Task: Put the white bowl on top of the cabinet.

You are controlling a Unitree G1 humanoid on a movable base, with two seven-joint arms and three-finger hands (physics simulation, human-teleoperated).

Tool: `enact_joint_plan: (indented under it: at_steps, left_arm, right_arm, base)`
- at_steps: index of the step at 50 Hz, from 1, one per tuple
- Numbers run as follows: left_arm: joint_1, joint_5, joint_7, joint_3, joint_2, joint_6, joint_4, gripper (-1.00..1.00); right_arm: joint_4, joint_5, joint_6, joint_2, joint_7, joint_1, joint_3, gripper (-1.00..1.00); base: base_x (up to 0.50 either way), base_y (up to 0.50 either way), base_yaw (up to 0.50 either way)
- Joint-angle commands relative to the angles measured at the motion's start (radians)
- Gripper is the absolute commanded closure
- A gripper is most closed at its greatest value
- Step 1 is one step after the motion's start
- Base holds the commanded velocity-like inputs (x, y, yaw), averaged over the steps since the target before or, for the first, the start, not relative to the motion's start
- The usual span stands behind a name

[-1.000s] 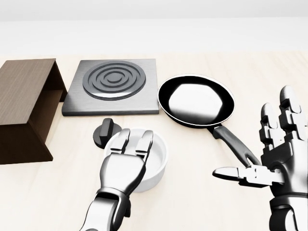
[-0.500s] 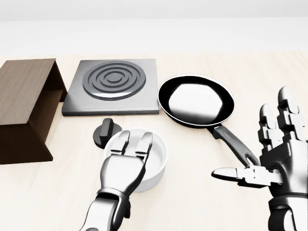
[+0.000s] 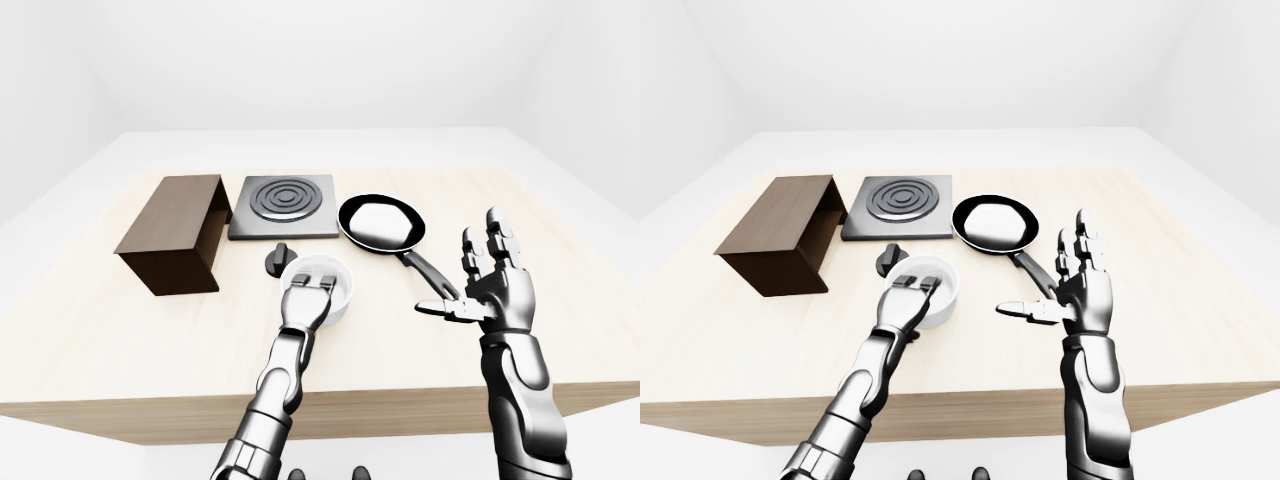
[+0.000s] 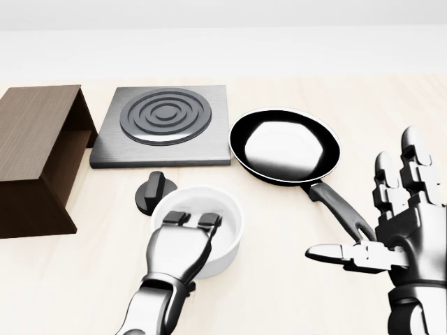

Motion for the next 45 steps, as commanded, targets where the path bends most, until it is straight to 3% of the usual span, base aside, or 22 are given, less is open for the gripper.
enact_joint_plan:
  at_steps: [1, 31, 37, 45]
  left_arm:
    - [-0.001, 0.002, 0.003, -0.001, 0.003, 0.0, 0.007, 1.0]
    - [-0.003, 0.01, -0.01, 0.001, 0.004, 0.0, -0.009, 1.0]
    - [0.0, 0.024, -0.059, 0.005, 0.007, 0.0, -0.108, 1.0]
    - [-0.007, 0.08, -0.177, 0.024, 0.016, 0.0, -0.263, 1.0]
  right_arm:
    - [0.005, -0.001, 0.0, 0.0, 0.0, -0.001, 0.001, -1.0]
    - [0.0, 0.004, 0.0, 0.0, -0.001, -0.001, 0.001, -1.0]
    - [-0.005, 0.005, 0.0, 0.0, -0.001, -0.001, 0.0, -1.0]
    - [-0.001, 0.001, 0.0, 0.003, 0.001, 0.003, 0.005, -1.0]
  base:
    - [0.0, 0.0, 0.0]
    - [0.0, 0.0, 0.0]
    - [0.0, 0.0, 0.0]
    - [0.0, 0.0, 0.0]
